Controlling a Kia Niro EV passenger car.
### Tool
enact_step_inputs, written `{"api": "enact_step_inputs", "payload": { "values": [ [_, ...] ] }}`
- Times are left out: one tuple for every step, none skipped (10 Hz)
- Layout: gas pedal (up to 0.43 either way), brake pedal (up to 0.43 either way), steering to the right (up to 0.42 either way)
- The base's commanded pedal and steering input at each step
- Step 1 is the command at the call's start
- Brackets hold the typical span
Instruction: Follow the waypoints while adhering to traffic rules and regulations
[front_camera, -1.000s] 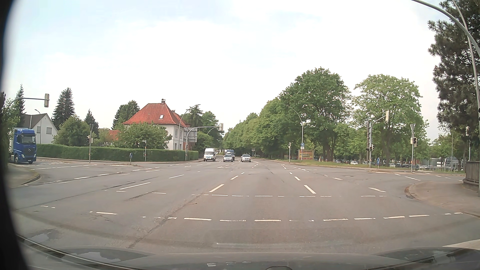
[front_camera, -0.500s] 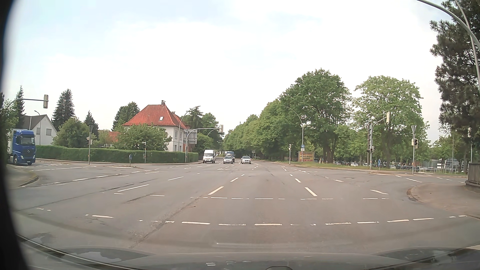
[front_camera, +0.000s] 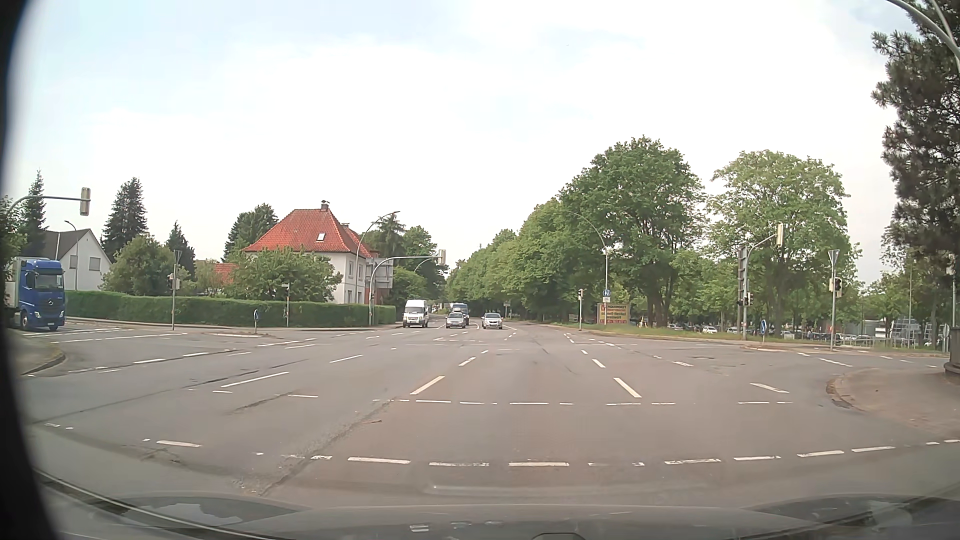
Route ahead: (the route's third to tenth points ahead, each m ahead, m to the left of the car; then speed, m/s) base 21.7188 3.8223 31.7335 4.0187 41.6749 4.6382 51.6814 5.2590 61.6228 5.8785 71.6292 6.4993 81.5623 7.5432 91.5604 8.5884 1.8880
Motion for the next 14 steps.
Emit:
{"api": "enact_step_inputs", "payload": {
  "values": [
    [0.378, 0.000, 0.000],
    [0.390, 0.000, 0.000],
    [0.390, 0.000, -0.001],
    [0.390, 0.000, -0.001],
    [0.390, 0.000, 0.000],
    [0.390, 0.000, 0.002],
    [0.390, 0.000, 0.003],
    [0.390, 0.000, 0.006],
    [0.390, 0.000, 0.013],
    [0.390, 0.000, 0.018],
    [0.390, 0.000, 0.021],
    [0.390, 0.000, 0.022],
    [0.390, 0.000, 0.022],
    [0.390, 0.000, 0.022]
  ]
}}
